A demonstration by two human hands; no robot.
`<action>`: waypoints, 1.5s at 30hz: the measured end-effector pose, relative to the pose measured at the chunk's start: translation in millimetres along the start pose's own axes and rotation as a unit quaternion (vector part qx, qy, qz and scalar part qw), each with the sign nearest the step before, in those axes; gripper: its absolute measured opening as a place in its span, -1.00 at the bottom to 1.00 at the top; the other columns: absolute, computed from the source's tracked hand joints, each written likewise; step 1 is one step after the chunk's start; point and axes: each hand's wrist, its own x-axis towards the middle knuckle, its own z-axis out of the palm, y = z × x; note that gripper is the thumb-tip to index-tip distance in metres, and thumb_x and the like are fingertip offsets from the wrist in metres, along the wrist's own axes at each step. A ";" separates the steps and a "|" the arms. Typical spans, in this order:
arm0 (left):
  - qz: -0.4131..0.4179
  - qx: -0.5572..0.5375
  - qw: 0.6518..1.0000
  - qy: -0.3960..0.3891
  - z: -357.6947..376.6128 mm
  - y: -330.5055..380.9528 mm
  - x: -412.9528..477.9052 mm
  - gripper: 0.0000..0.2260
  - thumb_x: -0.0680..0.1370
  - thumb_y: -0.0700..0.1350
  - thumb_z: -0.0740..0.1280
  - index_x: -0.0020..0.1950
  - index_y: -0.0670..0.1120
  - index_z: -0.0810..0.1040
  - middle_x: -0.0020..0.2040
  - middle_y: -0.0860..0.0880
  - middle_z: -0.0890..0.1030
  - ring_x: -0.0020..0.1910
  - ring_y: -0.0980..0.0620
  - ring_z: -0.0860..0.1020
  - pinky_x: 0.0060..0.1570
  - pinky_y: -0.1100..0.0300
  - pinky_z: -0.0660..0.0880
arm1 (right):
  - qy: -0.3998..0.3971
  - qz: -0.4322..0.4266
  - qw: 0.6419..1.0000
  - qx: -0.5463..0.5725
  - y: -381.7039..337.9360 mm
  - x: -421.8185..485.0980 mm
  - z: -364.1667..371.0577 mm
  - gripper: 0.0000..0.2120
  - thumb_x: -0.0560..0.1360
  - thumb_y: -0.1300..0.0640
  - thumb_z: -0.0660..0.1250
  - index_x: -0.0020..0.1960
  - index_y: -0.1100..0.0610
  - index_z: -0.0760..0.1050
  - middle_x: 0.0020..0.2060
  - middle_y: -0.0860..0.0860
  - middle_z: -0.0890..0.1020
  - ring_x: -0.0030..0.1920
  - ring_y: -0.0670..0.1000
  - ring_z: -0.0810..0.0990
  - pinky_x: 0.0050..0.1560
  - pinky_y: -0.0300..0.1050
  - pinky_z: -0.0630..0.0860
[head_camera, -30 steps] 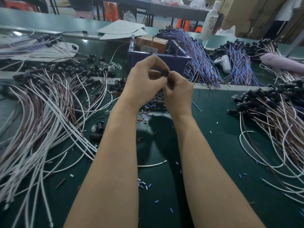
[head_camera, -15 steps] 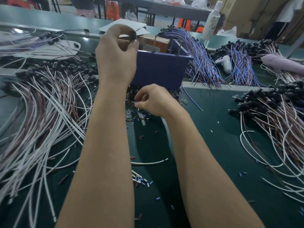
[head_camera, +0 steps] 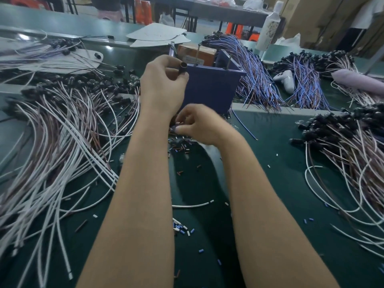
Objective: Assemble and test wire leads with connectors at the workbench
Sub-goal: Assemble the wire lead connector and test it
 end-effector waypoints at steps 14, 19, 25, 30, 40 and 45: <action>-0.006 -0.024 0.997 -0.074 12.4 -13.2 -5.2 -0.85 0.50 -0.29 0.34 0.01 -0.09 0.54 0.00 -0.05 0.65 0.01 0.08 0.60 0.13 0.20 0.52 | 0.273 -0.079 0.915 0.285 8.3 -8.3 -40.6 -0.93 0.51 0.28 0.34 -0.02 0.19 0.57 -0.23 0.05 0.67 -0.21 -0.02 0.67 -0.07 -0.17 0.62; 0.005 -0.014 0.996 -0.089 13.9 -12.7 -4.9 -0.85 0.50 -0.30 0.33 -0.02 -0.07 0.54 -0.04 -0.05 0.64 0.01 0.03 0.61 0.15 0.10 0.53 | 0.292 -0.088 0.939 0.157 5.3 -8.8 -39.7 -0.95 0.47 0.21 0.42 -0.07 0.11 0.61 -0.22 -0.02 0.67 -0.16 -0.06 0.65 -0.02 -0.20 0.58; 0.051 0.041 0.993 -0.093 15.0 -11.6 -4.5 -0.85 0.50 -0.28 0.32 0.01 -0.08 0.58 -0.13 0.04 0.61 -0.06 0.07 0.61 0.05 0.27 0.53 | 0.319 -0.079 0.942 0.062 1.6 -9.1 -40.3 -0.92 0.46 0.21 0.41 -0.05 0.14 0.64 -0.21 0.00 0.66 -0.18 -0.10 0.61 -0.06 -0.30 0.53; 0.106 0.108 0.984 -0.096 15.4 -6.8 -7.1 -0.80 0.51 -0.26 0.31 0.09 -0.10 0.61 -0.08 0.00 0.64 -0.09 0.11 0.58 0.01 0.35 0.47 | 0.323 -0.067 0.944 0.012 -1.6 -12.2 -43.6 -0.92 0.46 0.21 0.39 -0.06 0.13 0.64 -0.20 0.01 0.66 -0.15 -0.05 0.62 -0.01 -0.21 0.52; 0.104 0.186 0.967 -0.143 13.1 -5.5 -10.3 -0.93 0.54 -0.04 0.34 0.01 0.06 0.58 -0.21 0.13 0.59 0.03 0.00 0.55 0.21 -0.07 0.39 | 0.291 -0.025 0.957 -0.005 4.9 -20.4 -57.1 -0.92 0.46 0.17 0.40 -0.08 0.09 0.66 -0.26 -0.04 0.62 -0.21 -0.12 0.57 -0.18 -0.43 0.43; 0.119 0.184 0.961 -0.170 12.6 -8.2 -11.5 -0.91 0.54 -0.07 0.34 0.02 0.00 0.59 -0.23 0.10 0.57 0.02 -0.07 0.53 0.19 -0.09 0.40 | 0.265 -0.014 0.964 0.006 8.1 -20.5 -57.4 -0.93 0.46 0.18 0.40 -0.09 0.08 0.65 -0.22 0.02 0.66 -0.17 -0.06 0.61 -0.10 -0.28 0.51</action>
